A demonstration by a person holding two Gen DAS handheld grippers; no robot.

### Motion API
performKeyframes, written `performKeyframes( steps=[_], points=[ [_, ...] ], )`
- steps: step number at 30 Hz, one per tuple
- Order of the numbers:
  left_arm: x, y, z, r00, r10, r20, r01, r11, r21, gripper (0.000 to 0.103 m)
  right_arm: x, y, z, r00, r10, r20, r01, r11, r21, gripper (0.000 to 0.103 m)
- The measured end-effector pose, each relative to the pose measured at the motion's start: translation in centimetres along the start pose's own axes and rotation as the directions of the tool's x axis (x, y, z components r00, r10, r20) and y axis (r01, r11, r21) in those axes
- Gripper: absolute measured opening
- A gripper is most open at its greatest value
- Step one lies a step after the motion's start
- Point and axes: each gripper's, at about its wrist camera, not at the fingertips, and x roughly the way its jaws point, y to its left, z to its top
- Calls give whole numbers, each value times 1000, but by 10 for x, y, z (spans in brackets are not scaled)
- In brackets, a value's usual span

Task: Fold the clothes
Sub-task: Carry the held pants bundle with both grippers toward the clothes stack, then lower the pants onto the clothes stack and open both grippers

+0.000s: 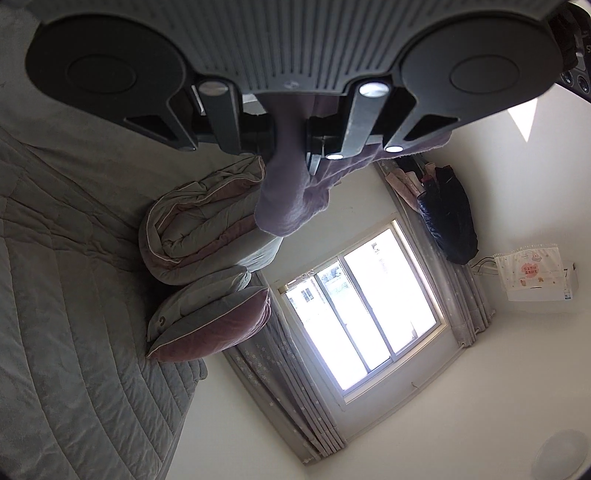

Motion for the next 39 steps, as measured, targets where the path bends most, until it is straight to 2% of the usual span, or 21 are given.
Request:
performKeyframes(
  steps=[6, 13, 14, 18, 19, 20, 21, 23, 25, 30, 34, 37, 39],
  points=[
    [39, 29, -3, 999, 38, 2, -38, 999, -26, 16, 46, -18, -5, 999, 0, -44, 0, 1000, -17, 18],
    [78, 71, -20, 992, 129, -12, -130, 990, -61, 17, 98, -42, -25, 993, -31, -115, 27, 999, -40, 18],
    [82, 76, -23, 989, 150, -17, -150, 987, -61, 18, 103, -45, -30, 992, -36, -125, 31, 999, -38, 18],
    [92, 94, -34, 964, 264, -28, -265, 964, -38, 20, 119, -56, -52, 975, -140, -171, 125, 988, -95, 21],
    [94, 99, -36, 956, 292, -31, -292, 956, -32, 25, 118, -58, -55, 972, -163, -170, 148, 984, -101, 21],
    [94, 103, -36, 953, 302, -38, -303, 952, -33, 33, 116, -61, -58, 968, -187, -168, 171, 980, -106, 26],
    [92, 106, -36, 951, 307, -39, -308, 951, -31, 37, 115, -64, -60, 964, -210, -165, 194, 975, -112, 39],
    [86, 106, -32, 949, 316, -15, -316, 949, -8, 41, 104, -71, -58, 965, -223, -140, 211, 973, -94, 51],
    [78, 103, -27, 948, 319, 24, -319, 948, 14, 41, 95, -75, -53, 966, -231, -113, 222, 971, -88, 51],
    [66, 84, -20, 965, 248, 85, -254, 964, 74, 41, 72, -68, -41, 975, -221, -38, 215, 969, -125, 51],
    [67, 69, -33, 979, 202, 38, -205, 962, 178, 40, 64, -48, -49, 986, -165, -24, 156, 964, -218, 51],
    [66, 67, -57, 976, 219, -6, -212, 948, 236, 40, 63, -33, -61, 989, -140, -39, 122, 945, -305, 51],
    [64, 68, -70, 975, 221, -27, -207, 945, 254, 40, 68, -33, -75, 983, -170, -67, 137, 928, -347, 51]
  ],
)
